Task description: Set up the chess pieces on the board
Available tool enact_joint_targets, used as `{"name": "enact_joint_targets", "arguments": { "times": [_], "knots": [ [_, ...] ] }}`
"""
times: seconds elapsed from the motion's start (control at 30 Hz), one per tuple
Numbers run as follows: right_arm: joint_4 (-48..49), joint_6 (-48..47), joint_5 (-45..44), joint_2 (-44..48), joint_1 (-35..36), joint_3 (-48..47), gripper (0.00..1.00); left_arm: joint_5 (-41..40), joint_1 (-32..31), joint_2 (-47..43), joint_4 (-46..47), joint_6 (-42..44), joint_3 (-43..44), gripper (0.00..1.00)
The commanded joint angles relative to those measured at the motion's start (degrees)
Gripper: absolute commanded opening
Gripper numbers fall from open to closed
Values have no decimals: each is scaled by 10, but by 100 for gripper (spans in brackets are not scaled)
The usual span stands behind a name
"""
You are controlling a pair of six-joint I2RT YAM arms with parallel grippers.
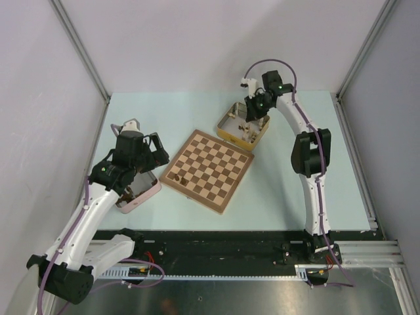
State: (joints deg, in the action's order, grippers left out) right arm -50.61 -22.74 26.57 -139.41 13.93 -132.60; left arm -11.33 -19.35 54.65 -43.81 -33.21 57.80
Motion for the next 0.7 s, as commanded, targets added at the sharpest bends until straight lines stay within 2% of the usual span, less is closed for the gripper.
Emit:
{"name": "enact_joint_targets", "arguments": {
  "times": [0.0, 0.27, 0.37, 0.53, 0.67],
  "knots": [
    [17, -9, 39, 94, -2, 9, 7, 8, 4, -14, 14, -14, -1, 100],
    [17, -36, 50, 193, 9, 109, 5, 13, 5, -31, 17, -19, -14, 100],
    [8, -56, 71, 229, 27, 174, 5, 13, 4, -39, 18, -21, -21, 100],
    [66, -75, 32, 338, 73, 363, 5, 15, 4, -47, 20, -24, -30, 100],
    [103, -70, -1, 377, 102, 445, 6, 16, 5, -49, 21, -22, -33, 100]
  ]
}}
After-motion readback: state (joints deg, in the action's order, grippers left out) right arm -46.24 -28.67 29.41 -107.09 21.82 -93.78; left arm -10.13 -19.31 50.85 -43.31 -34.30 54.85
